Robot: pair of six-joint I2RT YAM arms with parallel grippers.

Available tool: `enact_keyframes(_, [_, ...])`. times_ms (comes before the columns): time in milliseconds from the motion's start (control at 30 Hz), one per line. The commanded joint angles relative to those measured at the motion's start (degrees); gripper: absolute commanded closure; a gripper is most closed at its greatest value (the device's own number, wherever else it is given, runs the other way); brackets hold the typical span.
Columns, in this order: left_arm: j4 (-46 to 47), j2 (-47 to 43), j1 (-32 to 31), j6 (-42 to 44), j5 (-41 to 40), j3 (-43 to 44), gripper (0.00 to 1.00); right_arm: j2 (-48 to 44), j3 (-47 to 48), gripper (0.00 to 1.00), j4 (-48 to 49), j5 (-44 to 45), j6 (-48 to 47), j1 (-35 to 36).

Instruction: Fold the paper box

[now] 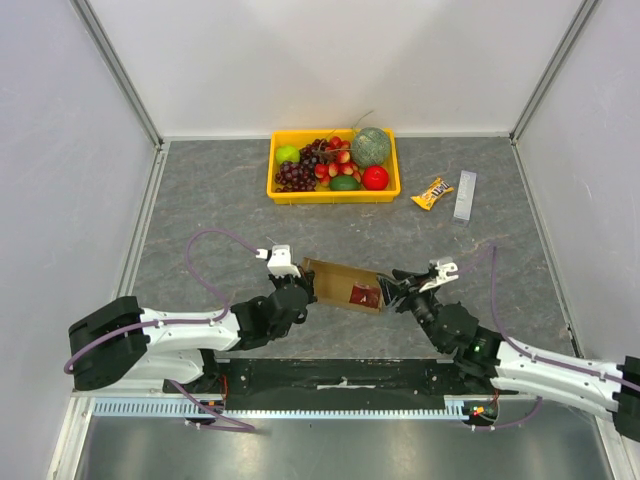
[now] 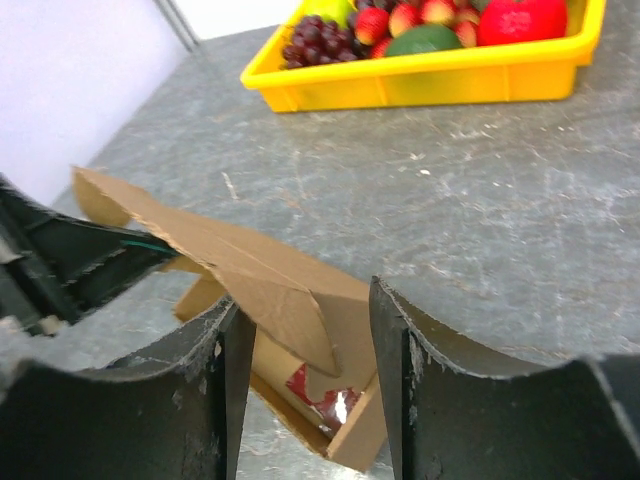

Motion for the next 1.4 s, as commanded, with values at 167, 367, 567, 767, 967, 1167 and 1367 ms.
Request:
enact_keyframes(167, [-4.29,0.6,-0.82,-2.33,-1.91,0.08,0.98,-18.65,-0.57,0.45,-6.32,-10.51,-2.38,0.19])
enact_keyframes(367, [-4.47,1.04,-1.0,-2.15,-1.99,0.52,0.98,-9.8,11.99,0.52,-14.22,-3.74,-2.47,0.19])
enact_keyframes(567, [-4.73,1.04,-1.09,-2.15,-2.26,0.61,0.98,-0.03,19.91,0.51,-15.72,-4.28,-2.74,0.19])
enact_keyframes(767, [-5.26,0.86,-1.26,-2.06,-2.08,0.7,0.98,7.88,26.86,0.52,-21.79,-6.55,-2.12,0.19])
enact_keyframes(967, [-5.79,0.34,-1.35,-2.33,-2.08,0.35,0.98,13.85,28.62,0.56,-22.23,-6.64,0.95,-0.24])
enact_keyframes(1167, [-6.22,0.42,-1.61,-2.77,-2.08,0.26,0.98,21.23,30.47,0.59,-21.27,-10.68,3.59,-2.53])
enact_keyframes(1367, [-7.01,0.42,-1.97,-2.94,-1.64,0.52,0.98,25.55,30.82,0.59,-17.84,-14.28,4.38,-4.02])
